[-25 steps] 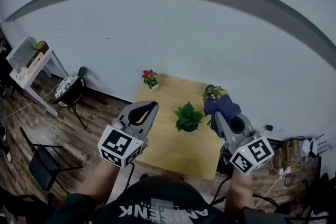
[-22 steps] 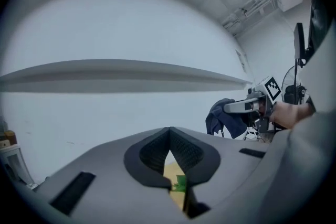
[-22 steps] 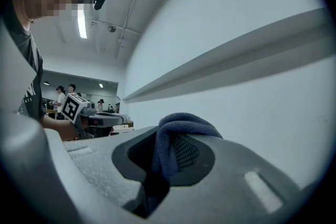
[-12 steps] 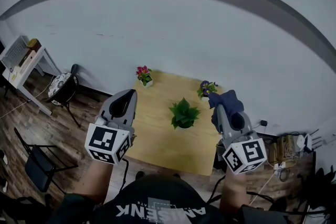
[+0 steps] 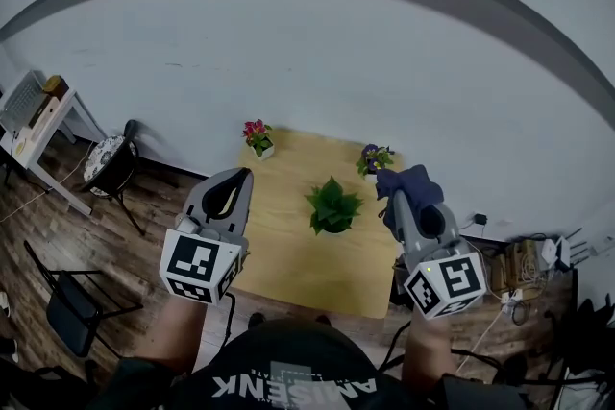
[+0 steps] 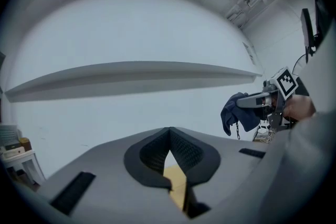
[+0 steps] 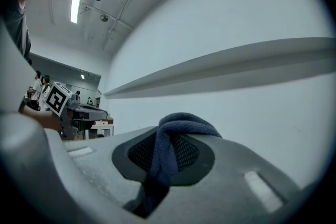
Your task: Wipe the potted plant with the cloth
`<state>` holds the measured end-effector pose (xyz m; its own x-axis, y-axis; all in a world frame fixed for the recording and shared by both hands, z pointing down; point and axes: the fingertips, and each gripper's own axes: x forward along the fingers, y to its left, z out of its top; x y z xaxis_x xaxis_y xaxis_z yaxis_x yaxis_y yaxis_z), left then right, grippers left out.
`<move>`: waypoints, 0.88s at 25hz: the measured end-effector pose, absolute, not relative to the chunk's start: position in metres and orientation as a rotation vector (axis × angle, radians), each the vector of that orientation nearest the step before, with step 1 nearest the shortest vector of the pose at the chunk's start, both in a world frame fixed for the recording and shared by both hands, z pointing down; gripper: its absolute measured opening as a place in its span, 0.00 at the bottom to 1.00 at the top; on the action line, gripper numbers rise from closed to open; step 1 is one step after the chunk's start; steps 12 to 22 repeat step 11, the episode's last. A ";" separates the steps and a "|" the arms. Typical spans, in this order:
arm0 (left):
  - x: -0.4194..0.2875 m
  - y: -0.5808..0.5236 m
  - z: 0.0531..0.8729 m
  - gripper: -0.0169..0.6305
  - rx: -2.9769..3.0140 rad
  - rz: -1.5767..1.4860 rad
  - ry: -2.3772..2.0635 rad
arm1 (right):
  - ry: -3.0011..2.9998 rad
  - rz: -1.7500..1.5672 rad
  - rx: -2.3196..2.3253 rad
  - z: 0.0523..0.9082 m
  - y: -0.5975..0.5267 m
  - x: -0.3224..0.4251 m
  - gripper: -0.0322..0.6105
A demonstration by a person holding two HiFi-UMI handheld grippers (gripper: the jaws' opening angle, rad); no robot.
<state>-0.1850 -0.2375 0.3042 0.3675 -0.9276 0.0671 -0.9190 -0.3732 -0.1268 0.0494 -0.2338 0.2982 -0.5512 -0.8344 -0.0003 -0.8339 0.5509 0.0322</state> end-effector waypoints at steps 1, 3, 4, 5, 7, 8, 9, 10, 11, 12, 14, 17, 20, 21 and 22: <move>-0.184 -0.238 0.306 0.03 -2.541 -0.204 1.720 | -2.754 -0.046 1.484 0.297 -0.234 0.050 0.12; -0.184 -0.239 0.308 0.03 -2.540 -0.214 1.725 | -2.754 -0.054 1.486 0.296 -0.233 0.051 0.12; -0.183 -0.239 0.308 0.03 -2.539 -0.217 1.726 | -2.754 -0.059 1.487 0.295 -0.233 0.052 0.12; -0.183 -0.238 0.308 0.03 -2.537 -0.220 1.726 | -2.753 -0.064 1.488 0.295 -0.233 0.052 0.12; -0.181 -0.239 0.309 0.03 -2.532 -0.229 1.723 | -2.749 -0.071 1.489 0.294 -0.234 0.054 0.12; -0.179 -0.239 0.309 0.03 -2.530 -0.233 1.721 | -2.747 -0.073 1.490 0.295 -0.235 0.054 0.12; -0.178 -0.240 0.310 0.03 -2.529 -0.235 1.718 | -2.745 -0.075 1.490 0.295 -0.236 0.055 0.12; -0.177 -0.240 0.310 0.03 -2.529 -0.237 1.714 | -2.743 -0.076 1.490 0.296 -0.237 0.055 0.12; -0.176 -0.241 0.310 0.03 -2.528 -0.239 1.711 | -2.740 -0.077 1.489 0.296 -0.238 0.055 0.12; -0.176 -0.241 0.310 0.03 -2.528 -0.239 1.711 | -2.740 -0.077 1.489 0.296 -0.238 0.055 0.12; -0.176 -0.241 0.310 0.03 -2.528 -0.239 1.711 | -2.740 -0.077 1.489 0.296 -0.238 0.055 0.12; -0.176 -0.241 0.310 0.03 -2.528 -0.239 1.711 | -2.740 -0.077 1.489 0.296 -0.238 0.055 0.12; -0.176 -0.241 0.310 0.03 -2.528 -0.239 1.711 | -2.740 -0.077 1.489 0.296 -0.238 0.055 0.12; -0.176 -0.241 0.310 0.03 -2.528 -0.239 1.711 | -2.740 -0.077 1.489 0.296 -0.238 0.055 0.12; -0.176 -0.241 0.310 0.03 -2.528 -0.239 1.711 | -2.740 -0.077 1.489 0.296 -0.238 0.055 0.12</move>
